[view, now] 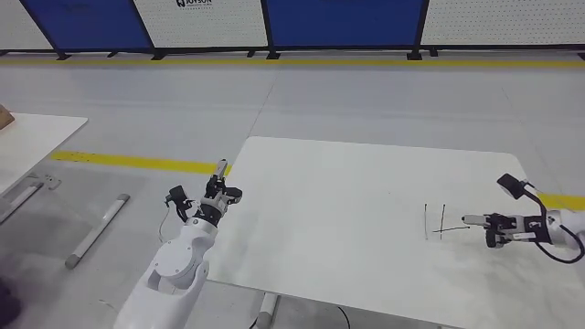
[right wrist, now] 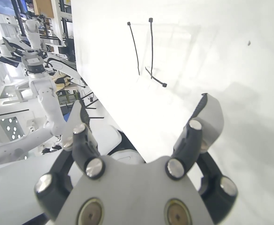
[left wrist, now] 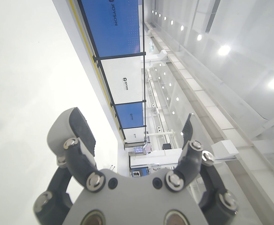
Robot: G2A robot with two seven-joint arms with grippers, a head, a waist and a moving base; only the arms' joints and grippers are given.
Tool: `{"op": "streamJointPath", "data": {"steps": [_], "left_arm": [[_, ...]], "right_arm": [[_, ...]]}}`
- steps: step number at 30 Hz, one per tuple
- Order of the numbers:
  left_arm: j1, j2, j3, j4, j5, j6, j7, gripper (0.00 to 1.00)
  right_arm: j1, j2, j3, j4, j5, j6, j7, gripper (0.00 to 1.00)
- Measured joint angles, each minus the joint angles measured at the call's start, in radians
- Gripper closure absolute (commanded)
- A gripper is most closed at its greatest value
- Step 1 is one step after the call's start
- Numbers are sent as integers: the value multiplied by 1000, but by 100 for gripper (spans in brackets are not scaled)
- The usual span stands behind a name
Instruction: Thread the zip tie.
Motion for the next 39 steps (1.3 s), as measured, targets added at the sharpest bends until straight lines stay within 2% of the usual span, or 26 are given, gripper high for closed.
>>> {"op": "streamJointPath", "data": {"steps": [10,14,21,26,27,34,39], "left_arm": [[0,0,0,0,0,0,0,0],[0,0,0,0,0,0,0,0],[0,0,0,0,0,0,0,0],[0,0,0,0,0,0,0,0],[0,0,0,0,0,0,0,0],[0,0,0,0,0,0,0,0],[0,0,0,0,0,0,0,0]], "right_arm": [[-3,-1,-2,-4,-2,3,-3,0],[-12,-11,-24,-37,-32,54,-73,0],[7,-22,-43,-23,-51,78,-81,1],[20,-32,-54,7,-49,76,-80,47],[23,-33,-55,12,-48,75,-80,51],[39,-42,-59,52,-37,65,-76,54],[50,-49,-67,74,-43,82,-84,55]]}}
